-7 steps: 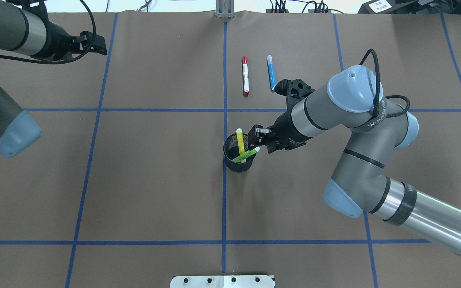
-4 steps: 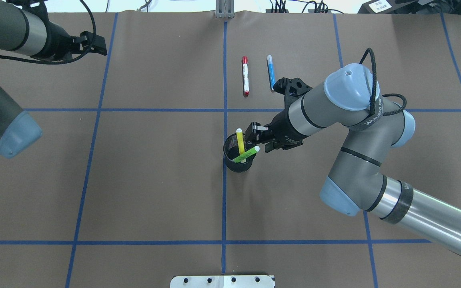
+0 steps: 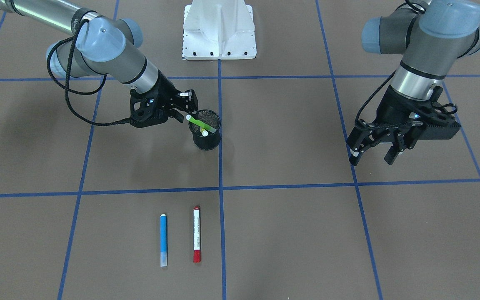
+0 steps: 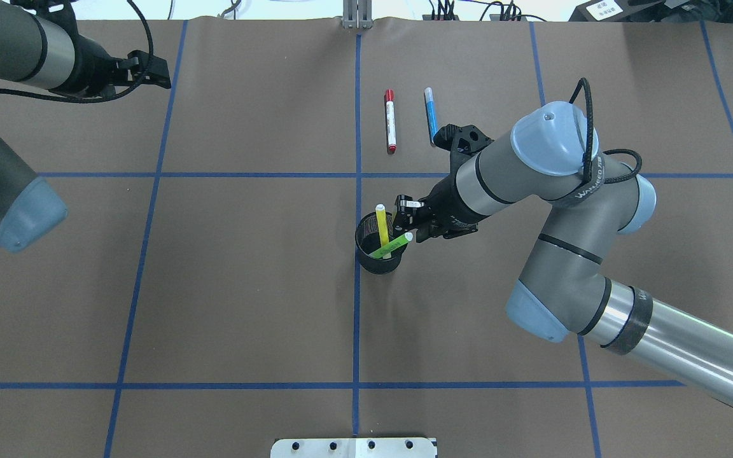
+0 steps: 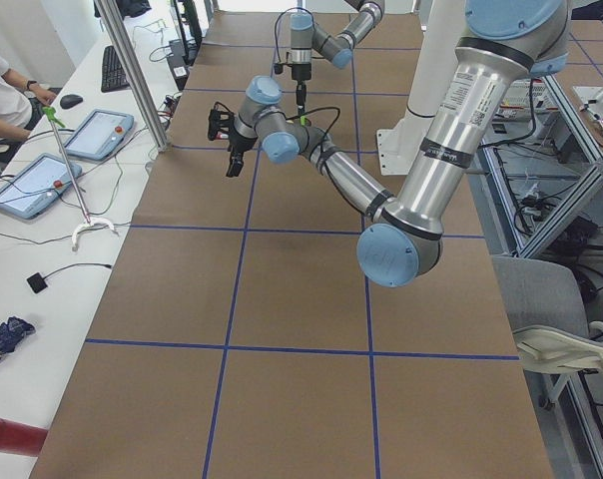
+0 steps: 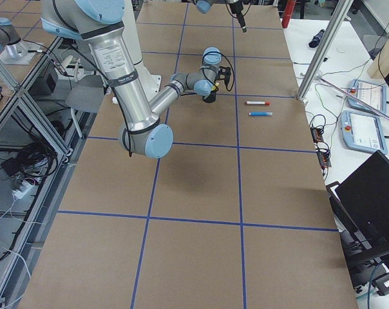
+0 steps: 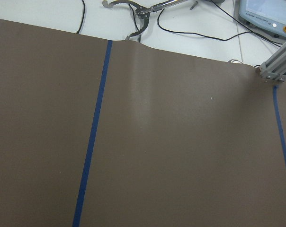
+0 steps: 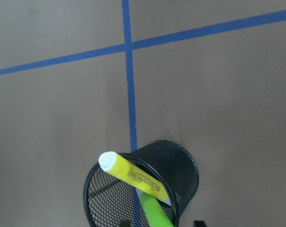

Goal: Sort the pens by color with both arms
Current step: 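Close the right gripper on the green marker in the cup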

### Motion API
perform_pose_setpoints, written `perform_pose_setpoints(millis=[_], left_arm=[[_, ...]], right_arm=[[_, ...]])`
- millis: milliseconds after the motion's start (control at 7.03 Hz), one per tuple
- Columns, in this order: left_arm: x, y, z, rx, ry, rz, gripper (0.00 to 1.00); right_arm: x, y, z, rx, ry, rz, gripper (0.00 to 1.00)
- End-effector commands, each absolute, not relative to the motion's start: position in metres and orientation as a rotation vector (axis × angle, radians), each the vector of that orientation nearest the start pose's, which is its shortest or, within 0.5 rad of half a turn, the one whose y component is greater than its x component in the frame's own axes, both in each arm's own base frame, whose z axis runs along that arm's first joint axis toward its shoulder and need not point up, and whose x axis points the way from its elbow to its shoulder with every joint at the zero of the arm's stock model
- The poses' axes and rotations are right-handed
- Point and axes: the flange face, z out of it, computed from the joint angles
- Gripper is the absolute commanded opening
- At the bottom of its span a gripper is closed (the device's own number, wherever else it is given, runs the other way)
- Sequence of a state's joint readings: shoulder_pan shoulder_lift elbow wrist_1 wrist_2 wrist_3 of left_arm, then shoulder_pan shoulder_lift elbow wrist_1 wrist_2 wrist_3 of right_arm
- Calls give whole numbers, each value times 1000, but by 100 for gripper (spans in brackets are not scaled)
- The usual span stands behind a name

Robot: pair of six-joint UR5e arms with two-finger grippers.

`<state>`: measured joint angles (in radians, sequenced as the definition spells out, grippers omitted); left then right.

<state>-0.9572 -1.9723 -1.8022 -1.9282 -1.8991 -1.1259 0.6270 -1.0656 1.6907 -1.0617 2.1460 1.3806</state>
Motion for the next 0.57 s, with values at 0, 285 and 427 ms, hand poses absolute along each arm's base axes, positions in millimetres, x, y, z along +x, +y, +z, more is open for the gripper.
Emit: perform_pose_setpoints(millis=[0, 285, 427], left_arm=[[272, -562, 291, 404, 946, -304, 99], [271, -561, 289, 405, 949, -305, 99], [270, -561, 289, 406, 950, -305, 99]], right_arm=[[-475, -441, 250, -35, -1206, 55, 13], [-474, -441, 249, -35, -1210, 54, 0], [-469, -438, 240, -25, -1226, 49, 0]])
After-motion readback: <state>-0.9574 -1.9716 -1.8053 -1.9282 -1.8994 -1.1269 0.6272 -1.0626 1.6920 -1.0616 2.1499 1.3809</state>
